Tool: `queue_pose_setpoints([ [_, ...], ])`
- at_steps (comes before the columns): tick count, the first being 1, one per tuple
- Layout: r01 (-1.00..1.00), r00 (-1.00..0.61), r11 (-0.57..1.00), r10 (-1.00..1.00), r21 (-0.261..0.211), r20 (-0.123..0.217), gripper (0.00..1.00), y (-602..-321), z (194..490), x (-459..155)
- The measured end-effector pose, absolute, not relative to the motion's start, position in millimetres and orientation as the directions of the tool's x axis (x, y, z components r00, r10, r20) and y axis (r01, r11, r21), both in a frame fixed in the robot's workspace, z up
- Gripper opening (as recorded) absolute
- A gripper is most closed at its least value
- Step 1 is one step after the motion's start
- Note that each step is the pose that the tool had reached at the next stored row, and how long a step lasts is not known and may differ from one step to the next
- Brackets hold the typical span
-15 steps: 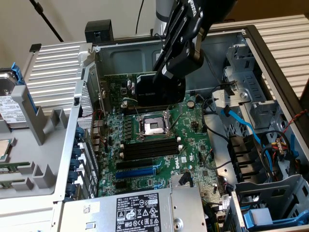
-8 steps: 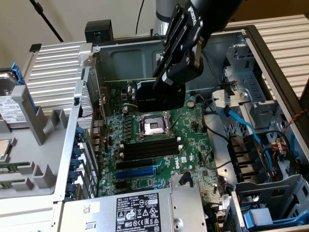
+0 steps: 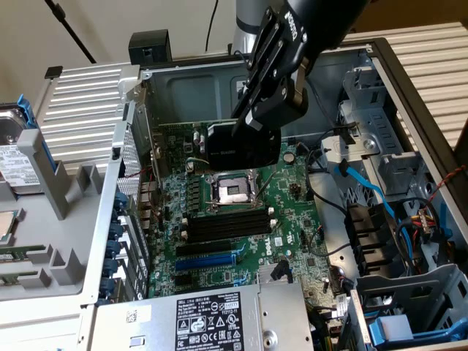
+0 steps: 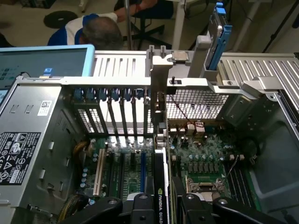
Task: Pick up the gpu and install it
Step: 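Insert the gpu into the slot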
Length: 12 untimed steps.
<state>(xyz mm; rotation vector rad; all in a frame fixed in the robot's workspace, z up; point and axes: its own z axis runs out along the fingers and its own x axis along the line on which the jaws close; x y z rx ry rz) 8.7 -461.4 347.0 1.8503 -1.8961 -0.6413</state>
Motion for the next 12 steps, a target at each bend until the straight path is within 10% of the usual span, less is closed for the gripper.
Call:
queue_pose_setpoints([
  [12, -0.809, -0.032, 0.012, -0.999, 0.587, -0.025, 0.26, -465.8, 336.8, 8.6],
])
